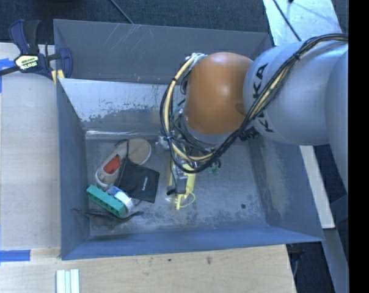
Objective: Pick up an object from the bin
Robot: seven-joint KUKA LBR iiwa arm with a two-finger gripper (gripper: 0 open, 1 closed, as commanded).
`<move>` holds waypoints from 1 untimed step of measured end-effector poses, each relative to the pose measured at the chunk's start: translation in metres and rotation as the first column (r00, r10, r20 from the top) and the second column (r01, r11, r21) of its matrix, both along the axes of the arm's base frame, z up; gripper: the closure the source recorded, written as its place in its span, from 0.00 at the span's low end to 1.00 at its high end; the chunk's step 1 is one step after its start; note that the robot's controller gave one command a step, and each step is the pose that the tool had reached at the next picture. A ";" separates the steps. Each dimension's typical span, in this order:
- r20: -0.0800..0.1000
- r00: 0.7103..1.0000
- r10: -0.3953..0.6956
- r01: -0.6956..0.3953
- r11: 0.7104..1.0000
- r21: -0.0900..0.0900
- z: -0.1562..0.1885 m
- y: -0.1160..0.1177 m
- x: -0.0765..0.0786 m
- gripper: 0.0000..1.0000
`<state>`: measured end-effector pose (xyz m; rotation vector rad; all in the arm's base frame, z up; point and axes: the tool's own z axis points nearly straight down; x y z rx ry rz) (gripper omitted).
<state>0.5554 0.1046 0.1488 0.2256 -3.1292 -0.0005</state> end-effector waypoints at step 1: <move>0.015 0.998 0.054 -0.054 0.999 0.001 -0.033 0.034 -0.004 0.00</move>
Offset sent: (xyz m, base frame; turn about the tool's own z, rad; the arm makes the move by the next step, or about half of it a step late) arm 0.0519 0.0770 -0.0468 -0.2347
